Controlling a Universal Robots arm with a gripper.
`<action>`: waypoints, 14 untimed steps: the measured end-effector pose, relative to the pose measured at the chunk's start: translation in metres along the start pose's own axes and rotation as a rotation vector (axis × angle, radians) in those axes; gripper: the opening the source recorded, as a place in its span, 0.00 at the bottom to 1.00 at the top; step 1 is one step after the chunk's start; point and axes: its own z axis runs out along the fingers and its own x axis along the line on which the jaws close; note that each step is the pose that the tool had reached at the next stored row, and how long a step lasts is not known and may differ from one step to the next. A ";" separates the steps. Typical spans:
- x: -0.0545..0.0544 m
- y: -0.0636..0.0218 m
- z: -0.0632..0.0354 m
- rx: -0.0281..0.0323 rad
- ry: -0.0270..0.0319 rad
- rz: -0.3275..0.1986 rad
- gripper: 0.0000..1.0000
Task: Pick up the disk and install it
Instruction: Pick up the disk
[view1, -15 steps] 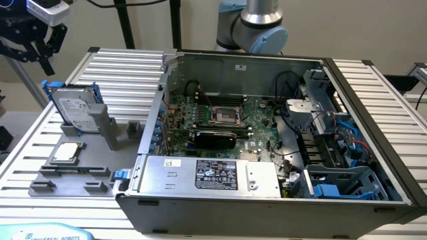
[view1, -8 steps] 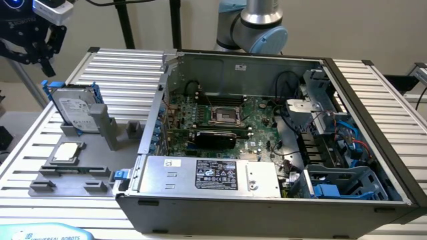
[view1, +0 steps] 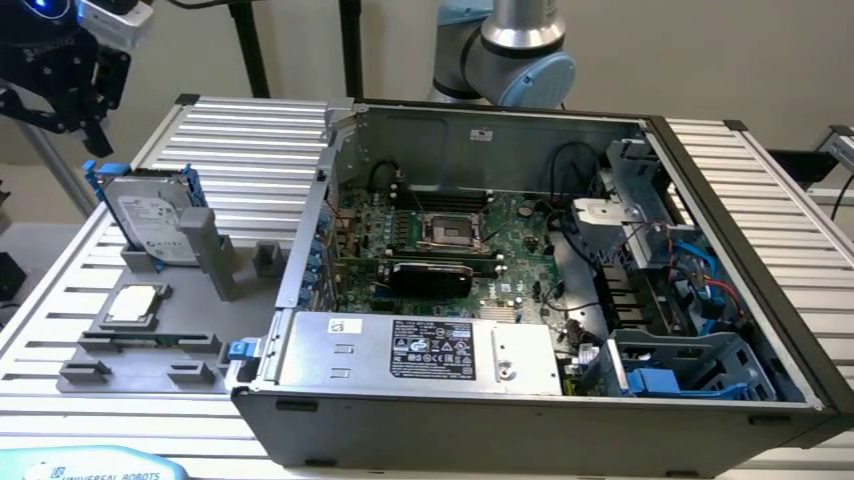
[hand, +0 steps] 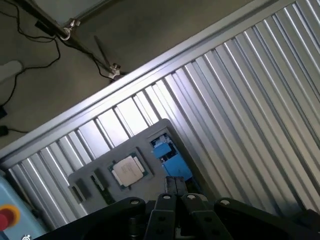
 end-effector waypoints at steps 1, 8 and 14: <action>0.000 0.0000 0.0005 0.0001 0.0006 -0.018 0.11; 0.000 -0.0001 0.0036 0.0012 0.0049 -0.144 0.11; 0.000 -0.0001 0.0049 0.0019 0.0086 -0.254 0.11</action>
